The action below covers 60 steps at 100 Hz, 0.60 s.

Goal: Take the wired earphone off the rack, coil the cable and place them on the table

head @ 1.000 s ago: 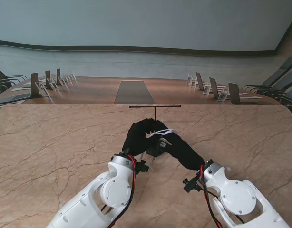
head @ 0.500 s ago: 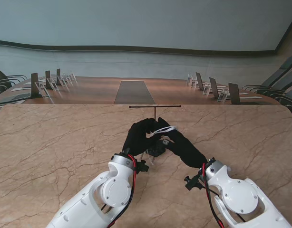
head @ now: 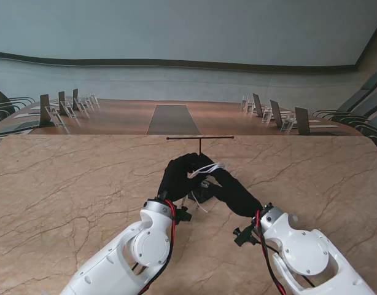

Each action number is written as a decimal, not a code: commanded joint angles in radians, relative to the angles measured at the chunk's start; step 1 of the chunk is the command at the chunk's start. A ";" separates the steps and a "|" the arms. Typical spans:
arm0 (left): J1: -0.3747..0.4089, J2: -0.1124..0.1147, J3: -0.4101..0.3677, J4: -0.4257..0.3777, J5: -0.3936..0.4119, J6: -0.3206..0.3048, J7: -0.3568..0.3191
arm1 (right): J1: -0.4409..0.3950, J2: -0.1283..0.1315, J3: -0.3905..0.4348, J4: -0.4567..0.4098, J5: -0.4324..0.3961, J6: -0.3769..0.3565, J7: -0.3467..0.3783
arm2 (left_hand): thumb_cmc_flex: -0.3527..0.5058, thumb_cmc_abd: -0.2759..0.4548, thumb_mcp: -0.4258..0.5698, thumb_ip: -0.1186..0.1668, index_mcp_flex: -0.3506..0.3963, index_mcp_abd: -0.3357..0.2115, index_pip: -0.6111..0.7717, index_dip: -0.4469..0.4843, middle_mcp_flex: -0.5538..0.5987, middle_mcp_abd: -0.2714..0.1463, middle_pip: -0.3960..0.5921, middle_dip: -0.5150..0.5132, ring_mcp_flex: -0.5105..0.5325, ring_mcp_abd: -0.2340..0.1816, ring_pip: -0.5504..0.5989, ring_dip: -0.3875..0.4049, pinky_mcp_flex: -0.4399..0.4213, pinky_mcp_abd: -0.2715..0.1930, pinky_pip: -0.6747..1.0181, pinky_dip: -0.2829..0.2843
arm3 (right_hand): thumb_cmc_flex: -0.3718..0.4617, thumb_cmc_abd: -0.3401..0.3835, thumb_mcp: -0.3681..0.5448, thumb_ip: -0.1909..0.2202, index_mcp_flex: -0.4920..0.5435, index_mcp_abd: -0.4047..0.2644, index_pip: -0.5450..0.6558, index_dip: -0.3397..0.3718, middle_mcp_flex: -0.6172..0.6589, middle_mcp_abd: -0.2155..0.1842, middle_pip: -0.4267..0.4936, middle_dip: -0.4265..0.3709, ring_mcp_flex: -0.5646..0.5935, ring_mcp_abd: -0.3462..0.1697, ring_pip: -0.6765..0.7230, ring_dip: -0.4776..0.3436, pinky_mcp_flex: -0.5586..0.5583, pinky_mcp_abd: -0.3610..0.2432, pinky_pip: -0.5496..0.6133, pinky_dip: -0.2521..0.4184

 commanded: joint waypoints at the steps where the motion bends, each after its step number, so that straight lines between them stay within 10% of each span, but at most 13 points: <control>1: 0.004 -0.008 -0.013 0.012 -0.003 0.008 0.012 | -0.032 -0.006 -0.017 -0.035 -0.008 0.007 0.011 | 0.113 0.051 0.101 0.058 0.014 -0.047 0.086 0.033 0.006 -0.031 0.032 0.026 -0.010 -0.027 0.022 0.016 -0.013 -0.028 0.029 0.023 | 0.014 -0.039 -0.027 -0.012 0.017 -0.038 0.026 -0.007 0.002 -0.021 0.002 -0.001 0.049 -0.010 0.075 0.041 0.065 -0.039 0.483 0.031; 60: 0.029 0.005 -0.051 -0.001 0.013 -0.009 0.015 | -0.109 -0.007 0.013 -0.048 -0.061 0.037 -0.011 | 0.133 0.062 0.073 0.060 0.004 -0.043 0.084 0.016 -0.003 -0.029 0.031 0.021 -0.016 -0.026 0.018 0.017 -0.019 -0.032 0.025 0.024 | -0.045 -0.016 -0.035 -0.006 -0.049 -0.058 0.018 -0.019 0.002 -0.020 0.002 -0.001 0.034 -0.021 0.049 0.041 0.042 -0.050 0.423 -0.055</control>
